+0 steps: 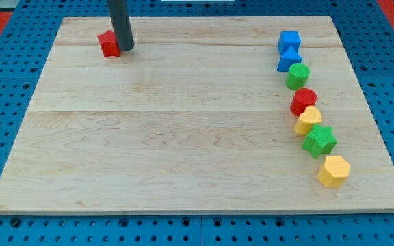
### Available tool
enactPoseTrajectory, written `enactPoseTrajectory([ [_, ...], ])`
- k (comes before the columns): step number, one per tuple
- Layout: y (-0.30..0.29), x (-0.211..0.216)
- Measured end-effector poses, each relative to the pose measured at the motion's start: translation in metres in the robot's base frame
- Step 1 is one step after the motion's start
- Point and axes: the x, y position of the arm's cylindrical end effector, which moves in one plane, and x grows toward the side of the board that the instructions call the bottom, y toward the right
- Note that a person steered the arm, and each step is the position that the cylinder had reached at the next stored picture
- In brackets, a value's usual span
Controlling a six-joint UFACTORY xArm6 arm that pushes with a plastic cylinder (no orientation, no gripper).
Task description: Push the red star to the top left
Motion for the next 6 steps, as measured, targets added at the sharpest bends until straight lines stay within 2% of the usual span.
enactPoseTrajectory([
  [3, -0.059, 0.003],
  [6, -0.079, 0.006],
])
